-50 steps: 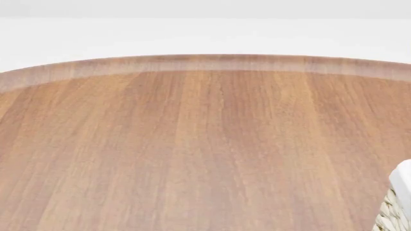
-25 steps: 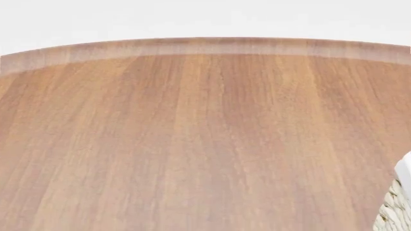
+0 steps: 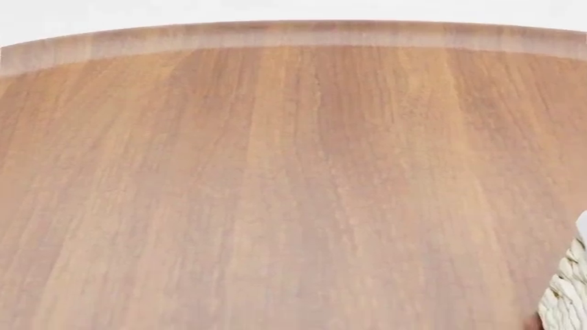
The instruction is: Pick the milk and place it in the basket.
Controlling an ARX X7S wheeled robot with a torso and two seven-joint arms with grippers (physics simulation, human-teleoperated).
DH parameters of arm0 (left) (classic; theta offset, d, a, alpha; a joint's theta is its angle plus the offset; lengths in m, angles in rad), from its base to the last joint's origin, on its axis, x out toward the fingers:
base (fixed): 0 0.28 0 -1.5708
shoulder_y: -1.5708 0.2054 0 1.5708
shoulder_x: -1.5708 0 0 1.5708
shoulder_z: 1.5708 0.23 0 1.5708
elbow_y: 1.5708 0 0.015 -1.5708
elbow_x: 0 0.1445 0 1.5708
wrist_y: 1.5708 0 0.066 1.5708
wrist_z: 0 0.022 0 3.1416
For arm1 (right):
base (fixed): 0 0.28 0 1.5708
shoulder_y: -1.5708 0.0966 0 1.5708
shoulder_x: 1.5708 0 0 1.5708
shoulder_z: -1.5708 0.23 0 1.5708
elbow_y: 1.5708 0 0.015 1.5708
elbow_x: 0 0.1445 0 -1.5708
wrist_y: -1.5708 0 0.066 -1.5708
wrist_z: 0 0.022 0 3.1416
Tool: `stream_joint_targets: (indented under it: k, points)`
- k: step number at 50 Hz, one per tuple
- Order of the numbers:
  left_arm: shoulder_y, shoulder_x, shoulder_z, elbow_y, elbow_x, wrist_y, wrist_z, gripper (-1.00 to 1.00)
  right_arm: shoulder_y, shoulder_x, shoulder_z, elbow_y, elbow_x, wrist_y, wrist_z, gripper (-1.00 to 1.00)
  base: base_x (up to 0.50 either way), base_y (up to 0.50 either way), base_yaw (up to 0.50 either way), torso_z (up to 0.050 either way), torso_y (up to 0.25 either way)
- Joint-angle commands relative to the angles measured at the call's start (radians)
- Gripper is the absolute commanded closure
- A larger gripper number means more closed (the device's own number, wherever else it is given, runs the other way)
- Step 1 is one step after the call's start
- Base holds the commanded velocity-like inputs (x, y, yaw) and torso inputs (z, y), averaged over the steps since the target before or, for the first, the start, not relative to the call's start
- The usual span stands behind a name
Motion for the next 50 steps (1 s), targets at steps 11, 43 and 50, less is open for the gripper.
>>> stream_joint_targets:
  k: [11, 43, 50]
  points:
    - [0.0, 0.018, -0.021, 0.0, 0.002, 0.002, 0.024, -1.0, 0.069, 0.012, 0.05, -0.001, 0.0, -0.038, -0.013, 1.0, 0.0, 0.0, 0.0, 0.0, 0.0]
    - [0.002, 0.014, -0.011, 0.001, 0.029, 0.01, 0.021, -1.0, 0.156, -0.048, 0.016, 0.01, -0.126, -0.029, -0.042, 1.0, 0.0, 0.0, 0.0, 0.0, -0.062]
    - [0.001, 0.015, -0.013, -0.001, 0.018, 0.011, 0.022, -1.0, 0.145, -0.045, 0.02, 0.005, -0.118, -0.033, -0.038, 1.0, 0.0, 0.0, 0.0, 0.0, -0.005]
